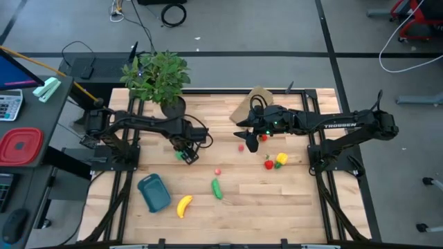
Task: Pick and placing Produce into tupperware
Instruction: Put the green corn into the blue bin
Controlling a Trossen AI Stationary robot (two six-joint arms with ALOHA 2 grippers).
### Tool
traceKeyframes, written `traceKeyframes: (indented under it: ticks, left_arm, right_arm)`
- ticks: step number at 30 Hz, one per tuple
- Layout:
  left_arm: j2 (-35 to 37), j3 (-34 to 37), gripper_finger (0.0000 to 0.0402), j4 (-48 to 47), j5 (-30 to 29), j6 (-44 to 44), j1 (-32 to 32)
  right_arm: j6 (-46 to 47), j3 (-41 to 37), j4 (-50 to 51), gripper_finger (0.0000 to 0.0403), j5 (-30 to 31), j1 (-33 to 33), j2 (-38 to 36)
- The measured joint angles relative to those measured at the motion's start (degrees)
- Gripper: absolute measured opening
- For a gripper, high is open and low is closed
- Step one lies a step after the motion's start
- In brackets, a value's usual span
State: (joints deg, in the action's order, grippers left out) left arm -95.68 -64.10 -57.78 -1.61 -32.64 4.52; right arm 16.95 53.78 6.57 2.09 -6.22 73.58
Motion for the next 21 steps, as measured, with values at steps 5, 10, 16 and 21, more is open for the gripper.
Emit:
traceKeyframes:
  ticks: [5, 10, 16, 21]
  left_arm:
    - [0.0, 2.3, 0.0243, 0.7, 0.0, -0.1, -0.3]
    - [0.0, 8.1, 0.0246, 4.7, 0.0, -0.2, 0.2]
    - [0.1, 10.7, 0.0240, 9.7, 0.0, 0.4, 0.1]
    - [0.1, 10.9, 0.0241, 11.3, 0.0, 1.7, 0.9]
  right_arm:
    - [0.0, 0.0, 0.1, 0.0220, 0.0, 0.0, 0.0]
    - [0.0, 0.0, 0.1, 0.0220, 0.0, 0.0, 0.0]
    - [0.0, 0.0, 0.0, 0.0220, 0.0, 0.0, 0.0]
    - [0.0, 0.0, 0.0, 0.0220, 2.3, 0.0, 0.0]
